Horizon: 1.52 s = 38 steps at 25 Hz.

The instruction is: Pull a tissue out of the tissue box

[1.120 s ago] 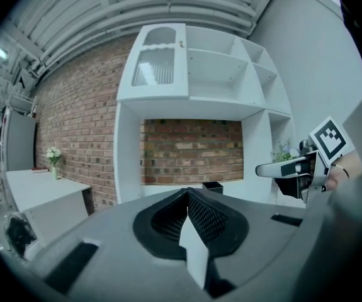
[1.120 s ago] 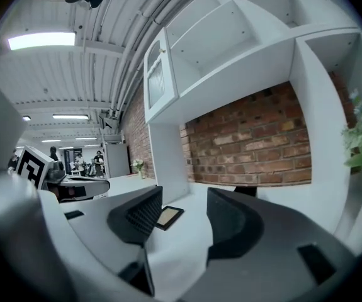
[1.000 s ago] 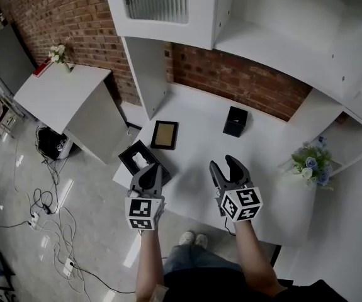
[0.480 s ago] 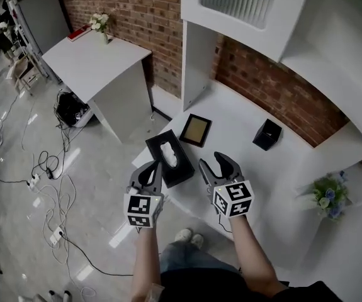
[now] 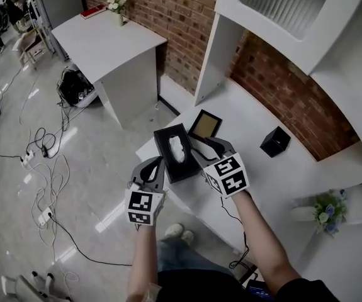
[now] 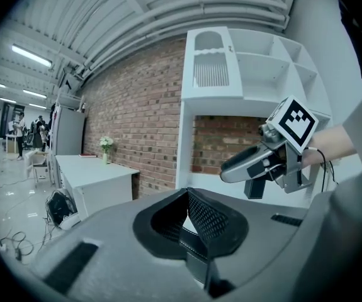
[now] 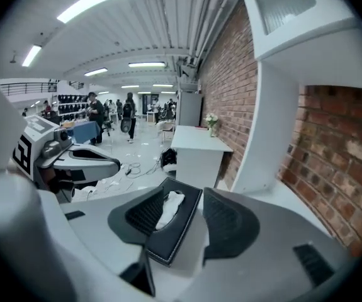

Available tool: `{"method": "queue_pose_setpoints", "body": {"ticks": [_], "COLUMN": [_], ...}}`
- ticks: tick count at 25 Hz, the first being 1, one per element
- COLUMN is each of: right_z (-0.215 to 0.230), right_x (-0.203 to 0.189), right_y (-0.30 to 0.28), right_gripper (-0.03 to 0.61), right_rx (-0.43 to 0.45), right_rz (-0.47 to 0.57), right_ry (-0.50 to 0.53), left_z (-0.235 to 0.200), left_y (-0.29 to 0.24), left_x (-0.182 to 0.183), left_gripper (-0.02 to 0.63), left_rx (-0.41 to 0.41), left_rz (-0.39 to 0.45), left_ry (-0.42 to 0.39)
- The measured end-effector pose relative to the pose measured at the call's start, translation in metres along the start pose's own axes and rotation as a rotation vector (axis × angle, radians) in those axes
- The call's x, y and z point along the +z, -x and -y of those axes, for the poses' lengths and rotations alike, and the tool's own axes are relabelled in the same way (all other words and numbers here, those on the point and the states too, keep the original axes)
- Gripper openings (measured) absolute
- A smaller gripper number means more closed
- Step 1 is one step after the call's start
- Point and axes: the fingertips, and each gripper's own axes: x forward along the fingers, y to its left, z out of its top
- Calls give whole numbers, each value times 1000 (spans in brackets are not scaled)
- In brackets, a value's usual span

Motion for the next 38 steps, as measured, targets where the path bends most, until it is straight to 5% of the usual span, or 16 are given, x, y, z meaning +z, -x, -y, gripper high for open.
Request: {"method": "queue_pose_setpoints", "body": {"ticks": [8,16,22,38], "right_z": [-20,-26,-28,-28], "right_x": [-23,-48,-61,-62], "right_y": [-59,-97,-109,-114], "right_gripper": [142,105,106,5], "right_rx": [124,134,126,65], "right_rz": [-225,-350,-401,-409], "right_ry": [164,280,203,241], "left_z": [-12,-17,-20,-21], "left_y": [7,11,13,16], "left_x": [-19,-27,-29,-31], "left_gripper": [9,9,9,9], "left_rx": [22,34,41,49], "left_rz": [-26,-41,-43,-45], "left_ry": [27,34,38,43]}}
